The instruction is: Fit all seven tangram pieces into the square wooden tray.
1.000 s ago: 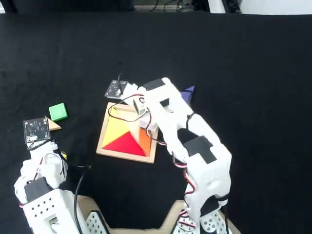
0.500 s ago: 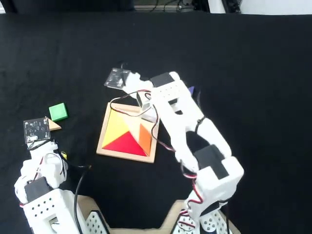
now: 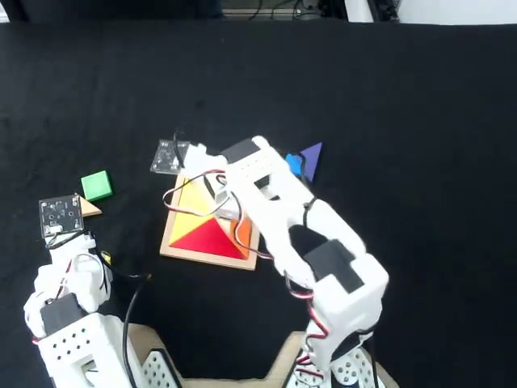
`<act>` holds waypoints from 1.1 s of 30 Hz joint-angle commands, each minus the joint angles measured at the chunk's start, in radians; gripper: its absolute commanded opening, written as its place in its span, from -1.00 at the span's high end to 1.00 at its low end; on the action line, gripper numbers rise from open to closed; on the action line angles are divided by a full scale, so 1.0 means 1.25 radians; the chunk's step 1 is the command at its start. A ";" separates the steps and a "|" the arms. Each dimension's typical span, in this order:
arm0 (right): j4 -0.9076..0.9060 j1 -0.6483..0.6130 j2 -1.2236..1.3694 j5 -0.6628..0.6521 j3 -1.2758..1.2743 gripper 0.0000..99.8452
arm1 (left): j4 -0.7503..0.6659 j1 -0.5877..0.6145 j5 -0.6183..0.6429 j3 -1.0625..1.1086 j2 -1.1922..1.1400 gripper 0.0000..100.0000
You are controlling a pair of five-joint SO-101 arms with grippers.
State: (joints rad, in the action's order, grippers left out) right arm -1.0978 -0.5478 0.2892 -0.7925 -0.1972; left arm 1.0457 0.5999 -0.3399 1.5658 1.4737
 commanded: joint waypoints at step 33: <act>-0.058 0.042 -0.093 0.002 0.036 0.98 | -0.010 -0.001 -0.004 -0.002 0.004 0.64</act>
State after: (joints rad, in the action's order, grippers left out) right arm -1.1715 -0.5232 0.2816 -0.7925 -0.1695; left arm 1.0457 0.5999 -0.3399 1.5658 1.4737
